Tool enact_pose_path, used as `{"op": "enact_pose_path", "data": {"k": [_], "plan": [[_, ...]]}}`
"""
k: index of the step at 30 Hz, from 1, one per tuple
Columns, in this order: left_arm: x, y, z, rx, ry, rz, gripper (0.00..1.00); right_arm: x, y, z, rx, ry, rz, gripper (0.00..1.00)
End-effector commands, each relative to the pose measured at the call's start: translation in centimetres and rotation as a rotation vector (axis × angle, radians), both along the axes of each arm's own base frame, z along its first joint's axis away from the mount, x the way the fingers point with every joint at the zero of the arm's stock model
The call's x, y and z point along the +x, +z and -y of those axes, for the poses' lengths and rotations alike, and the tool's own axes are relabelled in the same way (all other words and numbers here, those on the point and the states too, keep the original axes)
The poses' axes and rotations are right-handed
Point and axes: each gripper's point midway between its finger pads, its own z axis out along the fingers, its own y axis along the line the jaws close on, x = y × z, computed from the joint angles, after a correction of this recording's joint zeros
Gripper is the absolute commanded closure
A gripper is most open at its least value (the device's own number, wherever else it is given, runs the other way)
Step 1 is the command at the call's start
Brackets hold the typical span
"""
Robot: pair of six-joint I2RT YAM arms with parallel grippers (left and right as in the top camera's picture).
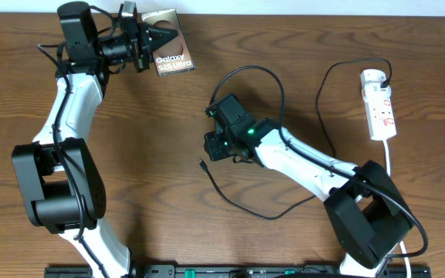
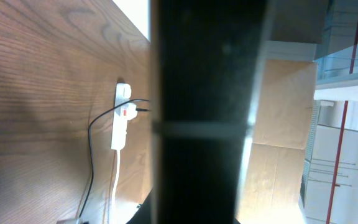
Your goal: Plug charger to phone and switch on socket
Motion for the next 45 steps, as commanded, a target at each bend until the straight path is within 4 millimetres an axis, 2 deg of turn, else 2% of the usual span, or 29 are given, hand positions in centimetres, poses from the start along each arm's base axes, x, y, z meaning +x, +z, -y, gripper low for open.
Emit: {"op": "enact_pose_path", "data": {"k": [1, 5, 12, 23, 32, 35, 45], "plan": [[-0.1, 1.0, -0.1, -0.011, -0.018, 0.018, 0.93, -0.2, -1.0, -0.5, -0.046, 0.01, 0.008, 0.64], [-0.1, 1.0, -0.1, -0.013, -0.02, 0.017, 0.92, -2.0, -2.3, -1.0, -0.085, 0.055, -0.025, 0.65], [-0.1, 1.0, -0.1, -0.026, -0.016, -0.019, 0.93, -4.0, -2.5, -2.6, -0.147, 0.155, 0.043, 0.64], [-0.3, 0.5, 0.0, -0.03, -0.013, -0.066, 0.93, -4.9, -3.0, -3.1, -0.239, 0.182, 0.127, 0.63], [-0.3, 0.5, 0.0, -0.031, -0.013, -0.066, 0.93, -5.4, -4.7, -3.9, -0.323, 0.254, 0.085, 0.63], [-0.3, 0.5, 0.0, -0.031, -0.013, -0.067, 0.93, -5.4, -5.2, -3.7, -0.368, 0.256, 0.066, 0.63], [-0.3, 0.5, 0.0, -0.031, -0.013, -0.067, 0.93, -5.1, -5.2, -3.4, -0.37, 0.236, 0.056, 0.67]]}}
